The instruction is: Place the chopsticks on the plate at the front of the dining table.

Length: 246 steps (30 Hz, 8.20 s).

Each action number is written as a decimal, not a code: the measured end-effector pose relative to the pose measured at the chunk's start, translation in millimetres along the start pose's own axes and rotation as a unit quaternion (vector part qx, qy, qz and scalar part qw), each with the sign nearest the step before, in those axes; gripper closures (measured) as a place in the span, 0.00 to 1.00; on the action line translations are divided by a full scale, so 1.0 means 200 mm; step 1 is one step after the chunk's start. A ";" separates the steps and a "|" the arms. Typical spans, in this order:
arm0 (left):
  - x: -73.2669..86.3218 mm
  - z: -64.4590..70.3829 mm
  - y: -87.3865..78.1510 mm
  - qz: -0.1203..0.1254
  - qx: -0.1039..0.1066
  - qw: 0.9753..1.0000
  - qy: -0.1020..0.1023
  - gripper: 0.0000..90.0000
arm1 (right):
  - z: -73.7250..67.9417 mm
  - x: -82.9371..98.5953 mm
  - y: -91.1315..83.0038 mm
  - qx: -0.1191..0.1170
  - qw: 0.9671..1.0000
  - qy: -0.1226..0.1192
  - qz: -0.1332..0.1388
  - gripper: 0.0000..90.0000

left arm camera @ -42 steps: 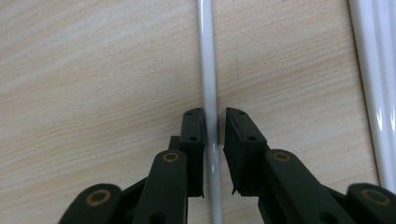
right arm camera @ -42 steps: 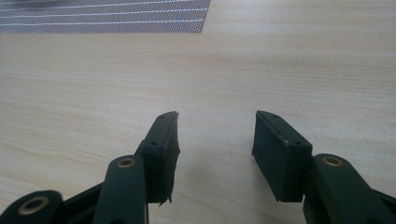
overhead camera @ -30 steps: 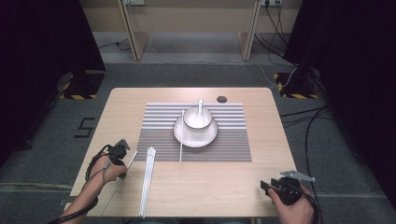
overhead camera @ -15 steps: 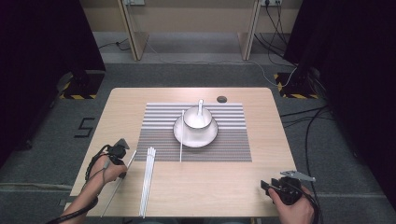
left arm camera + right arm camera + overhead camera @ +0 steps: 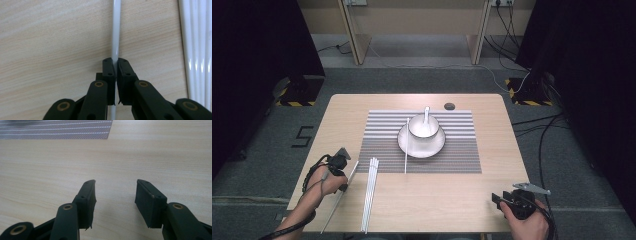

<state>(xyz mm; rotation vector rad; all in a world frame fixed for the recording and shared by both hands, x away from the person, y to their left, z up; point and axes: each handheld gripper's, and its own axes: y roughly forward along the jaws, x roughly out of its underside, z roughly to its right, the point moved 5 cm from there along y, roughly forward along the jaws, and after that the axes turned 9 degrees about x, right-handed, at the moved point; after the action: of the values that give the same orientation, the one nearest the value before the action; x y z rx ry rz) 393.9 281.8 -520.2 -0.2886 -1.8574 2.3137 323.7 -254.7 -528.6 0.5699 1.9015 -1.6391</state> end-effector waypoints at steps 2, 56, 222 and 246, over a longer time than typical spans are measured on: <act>0.00 0.00 -0.01 -0.004 -0.002 1.000 0.003 0.95 | 0.00 0.00 0.00 0.000 1.000 0.000 0.000 0.57; -0.14 0.12 -0.12 0.029 0.010 0.999 0.013 0.95 | 0.00 0.00 0.00 0.000 1.000 0.000 0.001 0.57; -0.57 0.35 -0.21 0.056 0.023 0.998 0.002 0.95 | 0.01 -0.01 0.00 -0.001 1.000 0.002 0.003 0.56; -0.61 0.36 -0.19 0.062 0.027 0.998 -0.007 0.95 | 0.01 -0.01 0.00 0.000 1.000 0.001 0.004 0.56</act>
<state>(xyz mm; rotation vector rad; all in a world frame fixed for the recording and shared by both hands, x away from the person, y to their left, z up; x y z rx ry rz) 493.9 192.5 -461.6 -0.3924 -1.8298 2.4480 324.6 -256.8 -527.4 0.5778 1.8986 -1.6334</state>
